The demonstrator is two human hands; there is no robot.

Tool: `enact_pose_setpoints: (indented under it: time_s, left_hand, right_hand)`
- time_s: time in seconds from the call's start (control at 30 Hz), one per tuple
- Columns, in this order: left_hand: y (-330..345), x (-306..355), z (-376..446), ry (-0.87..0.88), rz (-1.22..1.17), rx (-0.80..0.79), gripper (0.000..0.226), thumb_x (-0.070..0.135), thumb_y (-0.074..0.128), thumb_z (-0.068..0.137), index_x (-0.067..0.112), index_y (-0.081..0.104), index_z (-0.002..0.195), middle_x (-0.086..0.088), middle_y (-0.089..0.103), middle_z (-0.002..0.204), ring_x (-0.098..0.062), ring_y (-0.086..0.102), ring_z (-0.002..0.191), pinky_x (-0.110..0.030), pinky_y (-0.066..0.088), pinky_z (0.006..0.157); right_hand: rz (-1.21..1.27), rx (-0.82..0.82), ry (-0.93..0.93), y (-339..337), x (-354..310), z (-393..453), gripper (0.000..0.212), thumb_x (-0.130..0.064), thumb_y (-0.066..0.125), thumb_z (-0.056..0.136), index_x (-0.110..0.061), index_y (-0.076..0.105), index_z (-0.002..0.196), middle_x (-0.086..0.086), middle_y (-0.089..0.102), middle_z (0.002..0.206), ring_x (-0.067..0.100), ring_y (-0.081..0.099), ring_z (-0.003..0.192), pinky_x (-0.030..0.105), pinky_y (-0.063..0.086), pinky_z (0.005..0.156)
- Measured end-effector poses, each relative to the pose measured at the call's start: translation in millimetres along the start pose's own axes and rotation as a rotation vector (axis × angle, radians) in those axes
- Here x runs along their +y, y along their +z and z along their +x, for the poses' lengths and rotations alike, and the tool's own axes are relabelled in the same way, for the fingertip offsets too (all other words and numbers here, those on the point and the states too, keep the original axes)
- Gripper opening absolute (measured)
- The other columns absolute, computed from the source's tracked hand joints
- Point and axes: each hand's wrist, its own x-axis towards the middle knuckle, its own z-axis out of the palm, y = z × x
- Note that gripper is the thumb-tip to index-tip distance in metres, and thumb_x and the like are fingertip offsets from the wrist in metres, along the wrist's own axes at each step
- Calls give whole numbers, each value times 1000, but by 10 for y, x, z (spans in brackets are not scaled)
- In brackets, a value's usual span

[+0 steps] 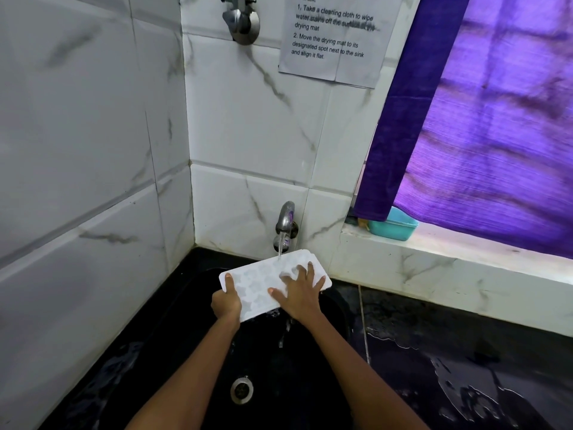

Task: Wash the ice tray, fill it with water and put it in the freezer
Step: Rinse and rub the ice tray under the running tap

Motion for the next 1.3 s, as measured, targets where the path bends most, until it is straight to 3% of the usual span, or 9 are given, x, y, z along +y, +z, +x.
enact_pose_setpoints:
  time_s: [0.1, 0.3, 0.43, 0.57, 0.73, 0.87, 1.03, 1.17, 1.3]
  left_hand:
    - [14, 46, 8, 23, 3, -8, 61, 43, 42, 98, -14, 60, 112, -29, 62, 117, -42, 60, 108, -41, 48, 92]
    - [152, 155, -75, 13, -2, -57, 63, 45, 42, 97, -13, 60, 111, -28, 63, 116, -42, 61, 107, -40, 49, 91]
    - [184, 129, -67, 7, 14, -64, 62, 44, 42, 97, -14, 60, 111, -29, 63, 117, -42, 60, 109, -41, 49, 94]
    - [234, 112, -60, -8, 0, -66, 62, 44, 41, 97, -14, 59, 112, -29, 62, 117, -43, 60, 109, -42, 49, 94]
    - [254, 131, -46, 27, 38, -77, 61, 42, 41, 98, -15, 59, 112, -30, 62, 117, -42, 60, 109, -39, 47, 91]
    - [244, 155, -3, 12, 7, -87, 60, 42, 42, 98, -14, 60, 112, -29, 62, 117, -42, 60, 108, -40, 48, 92]
    - [283, 131, -39, -21, -15, -104, 59, 43, 43, 97, -12, 60, 112, -28, 63, 117, -41, 61, 107, -40, 49, 90]
    - [302, 211, -75, -40, -55, -98, 60, 44, 42, 97, -11, 58, 114, -27, 62, 118, -41, 61, 108, -39, 49, 89]
    - [348, 241, -56, 2, -47, -120, 59, 45, 41, 97, -10, 62, 107, -24, 66, 108, -38, 64, 100, -38, 50, 86]
  right_hand:
    - [28, 55, -72, -2, 6, -30, 50, -55, 41, 90, -24, 52, 127, 10, 19, 152, 29, -6, 144, 60, -6, 112]
    - [-82, -15, -22, -7, -117, -29, 54, -51, 26, 95, -20, 37, 138, 17, 7, 155, 34, -16, 143, 66, -7, 108]
    - [-126, 26, -29, -116, -48, 6, 104, -81, -11, 65, -26, 51, 126, 21, 11, 153, 36, -15, 143, 67, -11, 106]
    - [-144, -8, -102, -89, -6, 30, 134, -86, -28, 40, -21, 42, 134, 20, 3, 155, 37, -20, 141, 67, -11, 105]
    - [-145, -15, -65, -108, 41, 26, 133, -87, -28, 39, -25, 44, 132, 20, 5, 154, 36, -19, 142, 66, -14, 105]
    - [-64, -68, -38, -165, -4, -11, 93, -85, 10, 68, -28, 41, 134, 19, 5, 154, 34, -23, 141, 65, -13, 107]
    - [-207, -18, -72, -126, -7, 43, 131, -85, -28, 42, -21, 39, 135, 22, 2, 155, 36, -21, 141, 67, -15, 103]
    - [-174, 24, -142, -173, -21, 5, 121, -84, -19, 51, -20, 30, 142, 22, -1, 155, 37, -19, 142, 66, -14, 105]
    - [-160, 43, -209, -210, -45, -13, 115, -81, -16, 56, -22, 44, 134, 18, 12, 155, 34, -13, 144, 62, -13, 108]
